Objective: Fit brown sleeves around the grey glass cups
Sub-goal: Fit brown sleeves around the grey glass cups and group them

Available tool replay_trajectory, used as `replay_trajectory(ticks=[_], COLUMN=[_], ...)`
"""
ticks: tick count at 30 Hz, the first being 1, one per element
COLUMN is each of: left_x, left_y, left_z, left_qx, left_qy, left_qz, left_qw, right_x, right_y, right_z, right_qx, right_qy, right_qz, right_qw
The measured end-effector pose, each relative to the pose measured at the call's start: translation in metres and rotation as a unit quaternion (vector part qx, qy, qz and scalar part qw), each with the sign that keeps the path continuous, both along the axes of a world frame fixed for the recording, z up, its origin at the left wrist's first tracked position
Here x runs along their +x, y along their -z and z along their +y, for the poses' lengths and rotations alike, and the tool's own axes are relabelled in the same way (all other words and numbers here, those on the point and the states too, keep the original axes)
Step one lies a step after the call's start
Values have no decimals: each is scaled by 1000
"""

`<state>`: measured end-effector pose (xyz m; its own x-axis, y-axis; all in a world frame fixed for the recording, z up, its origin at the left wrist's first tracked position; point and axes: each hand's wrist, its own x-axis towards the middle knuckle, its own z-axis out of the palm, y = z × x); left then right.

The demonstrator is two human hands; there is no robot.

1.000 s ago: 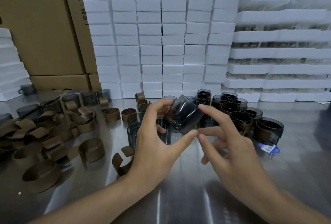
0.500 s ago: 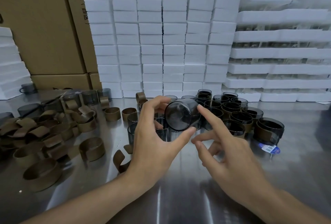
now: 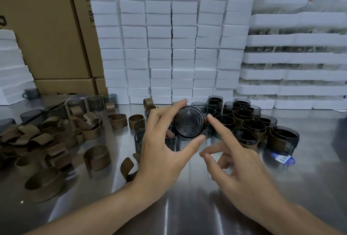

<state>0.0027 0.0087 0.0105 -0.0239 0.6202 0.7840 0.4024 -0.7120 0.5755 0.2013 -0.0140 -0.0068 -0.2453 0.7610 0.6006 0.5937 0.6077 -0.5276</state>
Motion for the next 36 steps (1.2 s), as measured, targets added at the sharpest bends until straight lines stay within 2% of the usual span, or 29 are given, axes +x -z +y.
replay_trajectory(ticks=[3, 6, 9, 13, 15, 17, 23, 28, 31, 36], left_x=[2, 8, 12, 15, 15, 15, 14, 18, 20, 18], left_y=[-2, -6, -12, -14, -12, -8, 0, 3, 3, 1], left_z=[0, -4, -8, -8, -5, -3, 3, 2, 1, 5], left_qx=[-39, -125, -256, -427, -467, -482, -495, -504, -500, -467], left_qy=[43, 140, 203, 266, 289, 313, 357, 369, 353, 343], left_qz=[-54, -153, -218, -261, -270, -268, -224, -198, -239, -301], left_qw=[997, 970, 920, 824, 791, 774, 760, 756, 754, 757], right_x=[0, -1, -1, -2, -2, -2, -4, -3, -3, -1], right_y=[2, 2, 3, -2, -4, -5, -8, -9, -11, -8], right_z=[2, 4, 6, 6, 4, 2, 0, -2, -2, 2], right_qx=[-18, -53, -59, -30, -12, -11, -51, -80, -26, 113], right_qy=[-4, 7, 2, -1, 0, 0, -19, -46, -20, 50], right_qz=[54, 102, 118, 156, 158, 160, 207, 194, 176, 52], right_qw=[998, 993, 991, 987, 987, 987, 977, 977, 984, 991])
